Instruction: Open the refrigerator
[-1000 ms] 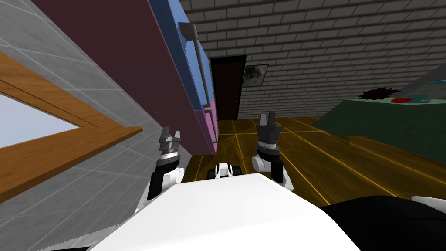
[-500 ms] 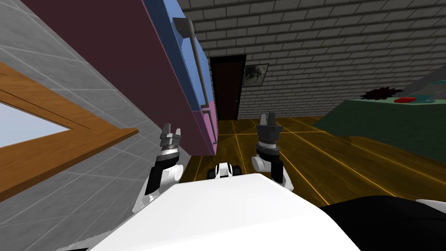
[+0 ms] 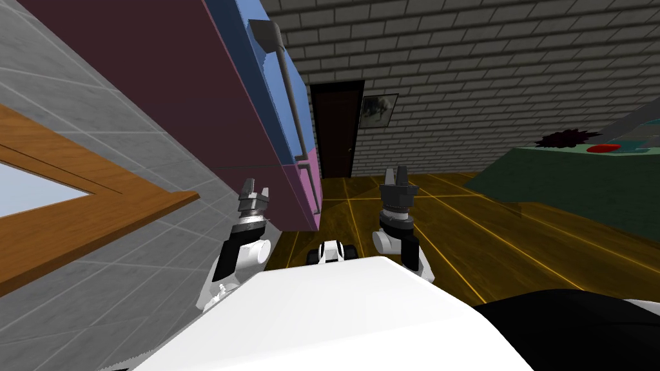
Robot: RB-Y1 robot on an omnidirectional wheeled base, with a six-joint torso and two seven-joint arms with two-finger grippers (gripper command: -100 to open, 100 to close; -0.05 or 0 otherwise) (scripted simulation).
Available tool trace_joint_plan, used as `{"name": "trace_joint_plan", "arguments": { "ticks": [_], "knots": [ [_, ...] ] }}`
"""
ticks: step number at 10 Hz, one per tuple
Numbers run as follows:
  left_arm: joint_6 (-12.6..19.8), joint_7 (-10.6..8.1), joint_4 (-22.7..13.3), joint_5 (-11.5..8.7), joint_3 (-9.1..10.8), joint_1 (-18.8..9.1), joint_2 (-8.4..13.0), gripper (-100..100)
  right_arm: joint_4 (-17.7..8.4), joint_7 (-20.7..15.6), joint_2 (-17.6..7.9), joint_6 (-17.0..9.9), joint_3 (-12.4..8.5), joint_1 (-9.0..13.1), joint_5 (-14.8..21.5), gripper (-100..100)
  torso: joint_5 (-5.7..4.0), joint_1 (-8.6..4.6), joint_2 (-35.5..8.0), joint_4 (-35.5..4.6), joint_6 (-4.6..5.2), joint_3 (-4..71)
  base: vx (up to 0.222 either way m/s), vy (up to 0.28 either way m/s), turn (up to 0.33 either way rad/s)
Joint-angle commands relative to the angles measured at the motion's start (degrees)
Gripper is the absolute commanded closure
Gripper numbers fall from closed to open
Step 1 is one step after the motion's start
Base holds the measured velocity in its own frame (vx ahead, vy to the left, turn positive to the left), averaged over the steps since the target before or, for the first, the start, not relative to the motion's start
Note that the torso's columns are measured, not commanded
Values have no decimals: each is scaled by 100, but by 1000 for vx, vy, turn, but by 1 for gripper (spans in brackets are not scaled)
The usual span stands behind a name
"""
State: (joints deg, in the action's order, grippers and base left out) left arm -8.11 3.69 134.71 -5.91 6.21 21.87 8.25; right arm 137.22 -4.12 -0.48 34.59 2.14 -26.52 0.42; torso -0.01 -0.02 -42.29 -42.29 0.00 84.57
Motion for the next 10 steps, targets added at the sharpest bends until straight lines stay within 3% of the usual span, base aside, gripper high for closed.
{"name": "trace_joint_plan", "arguments": {
  "ticks": [1, 7, 10],
  "knots": [
    [363, -31, 78, -24, 47, -149, 31, -100, 0, 0, 0, 0, 0, 0, 0, 0, 0, -1, 1, 0, 0, 1, 32, -23, 2],
    [1294, -99, 251, -81, 157, -569, 79, -100, 0, 0, 0, 0, 0, 0, 0, 0, 1, 5, -4, -1, 0, -2, 37, -25, 2],
    [1580, -117, 280, -96, 186, -678, 85, -100, 0, 0, 0, 0, 0, 0, 0, 0, 0, 2, 2, 1, 0, 1, 30, -18, 2]
  ]
}}
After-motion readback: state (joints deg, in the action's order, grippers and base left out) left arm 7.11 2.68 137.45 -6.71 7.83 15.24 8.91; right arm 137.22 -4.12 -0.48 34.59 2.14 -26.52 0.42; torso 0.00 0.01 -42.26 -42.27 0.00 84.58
